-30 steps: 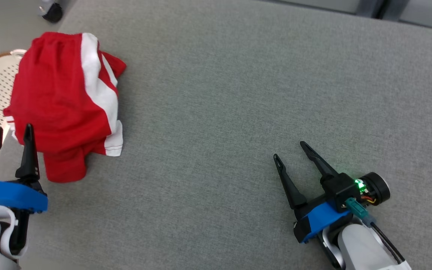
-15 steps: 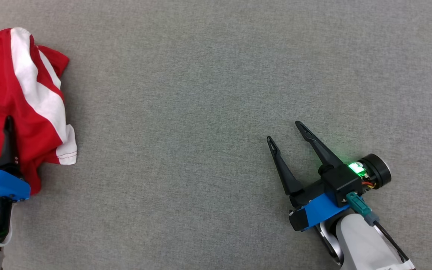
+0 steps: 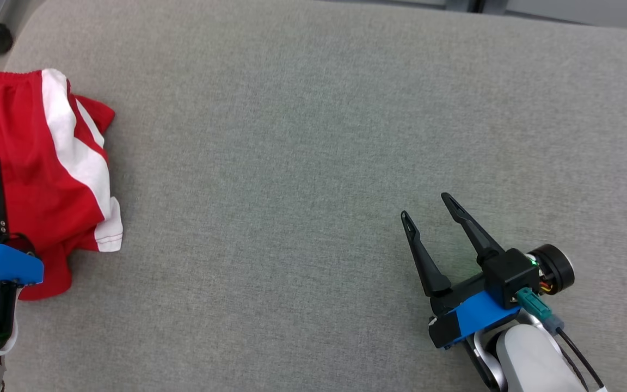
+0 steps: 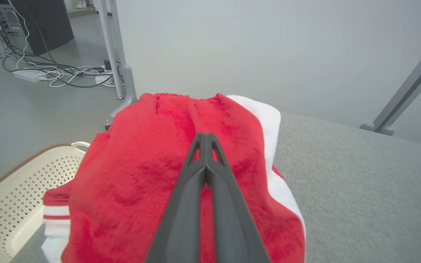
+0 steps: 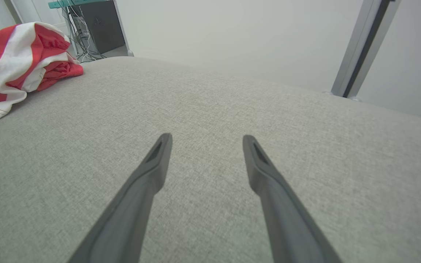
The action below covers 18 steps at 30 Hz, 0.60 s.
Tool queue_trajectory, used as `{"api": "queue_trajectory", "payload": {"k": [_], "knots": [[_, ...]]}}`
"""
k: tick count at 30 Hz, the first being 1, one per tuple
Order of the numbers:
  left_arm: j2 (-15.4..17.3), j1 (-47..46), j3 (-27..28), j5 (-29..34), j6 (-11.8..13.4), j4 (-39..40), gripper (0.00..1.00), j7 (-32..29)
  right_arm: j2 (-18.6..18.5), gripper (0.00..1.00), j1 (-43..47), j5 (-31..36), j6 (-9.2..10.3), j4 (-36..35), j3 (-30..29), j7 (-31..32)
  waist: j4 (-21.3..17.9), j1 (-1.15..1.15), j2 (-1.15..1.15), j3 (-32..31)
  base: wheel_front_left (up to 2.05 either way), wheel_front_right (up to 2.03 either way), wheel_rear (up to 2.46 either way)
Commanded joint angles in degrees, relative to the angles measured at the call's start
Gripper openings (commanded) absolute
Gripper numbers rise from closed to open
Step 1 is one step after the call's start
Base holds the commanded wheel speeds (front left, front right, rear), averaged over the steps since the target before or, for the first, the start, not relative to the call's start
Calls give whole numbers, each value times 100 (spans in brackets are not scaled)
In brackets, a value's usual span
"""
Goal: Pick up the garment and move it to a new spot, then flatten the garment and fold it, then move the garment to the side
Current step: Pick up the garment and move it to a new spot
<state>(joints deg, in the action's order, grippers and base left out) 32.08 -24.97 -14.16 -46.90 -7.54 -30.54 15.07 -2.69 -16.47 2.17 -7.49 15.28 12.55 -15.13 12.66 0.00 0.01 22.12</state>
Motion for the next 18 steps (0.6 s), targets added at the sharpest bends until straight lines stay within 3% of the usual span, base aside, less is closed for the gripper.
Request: {"api": "queue_trajectory", "payload": {"k": [1,8,9,10,18], "knots": [[3,48,35,76,10,119,0,16,-36,100,83,-53,-1,6,5,-5,-116,0,-1,-167,0,0,0],[-235,417,274,610,10,607,0,15,-36,100,317,-349,-1,-28,-45,-5,-538,0,-1,-689,0,0,0],[-286,498,291,710,10,632,67,15,-35,100,357,-391,-1,-39,-45,-6,-623,0,-1,-745,0,0,0],[-337,604,329,824,10,642,100,16,-35,100,395,-419,-1,-47,-38,-5,-723,0,-1,-817,0,0,0],[-862,1422,793,1695,10,816,100,16,-32,100,775,-662,-1,-129,-167,-5,-1415,0,-1,-1217,0,0,0]]}}
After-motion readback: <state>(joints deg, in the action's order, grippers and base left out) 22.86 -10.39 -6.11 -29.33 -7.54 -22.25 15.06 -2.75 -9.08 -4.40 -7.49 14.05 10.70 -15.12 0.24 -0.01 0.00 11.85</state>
